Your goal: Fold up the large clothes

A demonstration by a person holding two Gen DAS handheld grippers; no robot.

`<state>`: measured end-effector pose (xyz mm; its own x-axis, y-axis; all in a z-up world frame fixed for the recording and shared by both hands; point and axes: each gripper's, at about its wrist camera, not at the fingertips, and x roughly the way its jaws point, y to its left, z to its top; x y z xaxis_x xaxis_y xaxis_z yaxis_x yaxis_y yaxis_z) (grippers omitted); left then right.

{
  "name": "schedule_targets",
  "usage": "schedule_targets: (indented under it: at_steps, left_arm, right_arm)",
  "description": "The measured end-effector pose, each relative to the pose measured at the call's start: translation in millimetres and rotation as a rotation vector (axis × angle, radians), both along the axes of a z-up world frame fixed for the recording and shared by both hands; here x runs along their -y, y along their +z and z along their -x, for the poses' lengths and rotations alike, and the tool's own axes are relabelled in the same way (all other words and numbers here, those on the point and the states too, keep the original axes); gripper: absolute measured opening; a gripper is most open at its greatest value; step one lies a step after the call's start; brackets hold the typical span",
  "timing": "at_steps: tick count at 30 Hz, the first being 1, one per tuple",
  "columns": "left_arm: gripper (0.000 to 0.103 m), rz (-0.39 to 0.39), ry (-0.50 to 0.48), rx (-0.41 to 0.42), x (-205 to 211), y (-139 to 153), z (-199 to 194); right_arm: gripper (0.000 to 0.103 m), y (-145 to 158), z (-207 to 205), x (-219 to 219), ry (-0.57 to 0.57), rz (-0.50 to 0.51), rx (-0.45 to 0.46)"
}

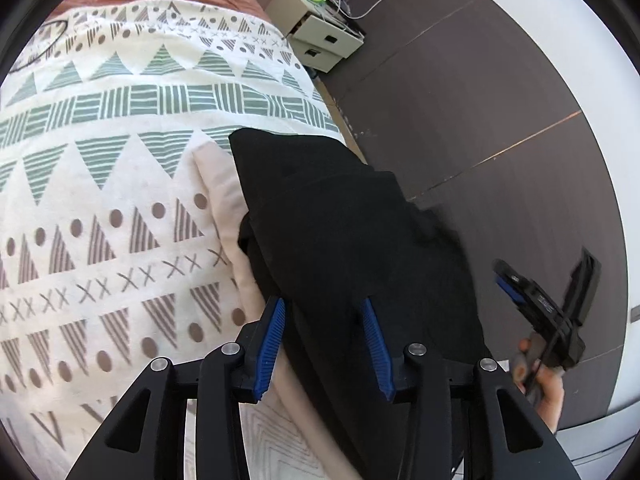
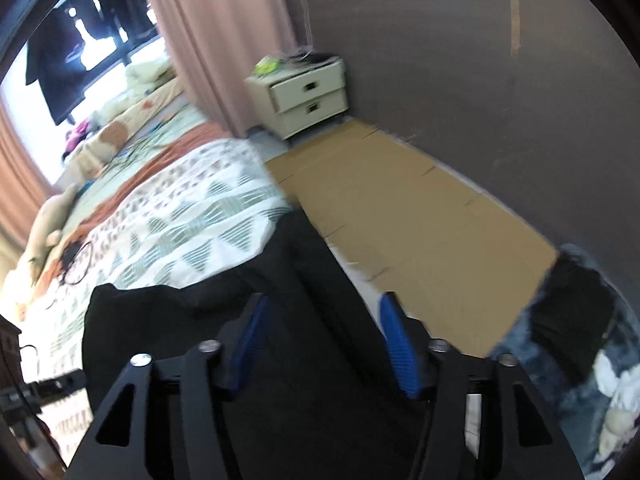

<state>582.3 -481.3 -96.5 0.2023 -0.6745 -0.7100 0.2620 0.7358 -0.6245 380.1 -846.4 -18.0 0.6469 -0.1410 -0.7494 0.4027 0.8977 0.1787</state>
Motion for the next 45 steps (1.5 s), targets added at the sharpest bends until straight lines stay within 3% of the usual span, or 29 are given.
schedule_targets:
  at_steps: [4, 11, 16, 20, 23, 24, 25, 26, 32, 37, 45]
  left_arm:
    - [0.043, -0.009, 0.004, 0.000, -9, -1, 6]
    - [0.042, 0.003, -0.006, -0.005, -12, -12, 12]
    - [0.042, 0.022, -0.027, 0.003, -3, -17, 15]
    - [0.042, 0.047, -0.024, -0.001, 2, -20, 5]
    - [0.042, 0.057, -0.028, 0.006, 8, -23, -2]
    - [0.042, 0.060, -0.031, 0.007, 10, -24, -4]
    - [0.042, 0.063, -0.034, 0.004, 12, -25, -7]
    - [0.042, 0.068, -0.032, 0.004, 13, -25, -9]
    - [0.042, 0.053, -0.052, 0.044, 33, -23, -20]
    - [0.043, -0.011, -0.066, 0.091, 55, -13, -24]
    - [0.043, -0.061, -0.068, 0.210, 27, 9, -7]
  right_arm:
    - [0.062, 9, 57, 23, -0.080, -0.054, 0.038]
    - [0.062, -29, 138, 30, -0.167, -0.129, 0.017]
    - [0.062, -48, 173, 33, -0.228, -0.212, 0.063]
    - [0.062, -63, 174, 33, -0.262, -0.236, 0.028]
    - [0.058, -69, 168, 32, -0.225, -0.285, 0.057]
    - [0.051, -69, 165, 31, -0.223, -0.274, 0.068]
    - [0.024, -68, 165, 30, -0.223, -0.255, 0.081]
    - [0.011, -67, 164, 32, -0.235, -0.241, 0.092]
    - [0.007, -64, 169, 39, -0.255, -0.217, 0.159]
    - [0.007, -69, 174, 46, -0.260, -0.217, 0.173]
    - [0.006, -69, 166, 51, -0.278, -0.193, 0.172]
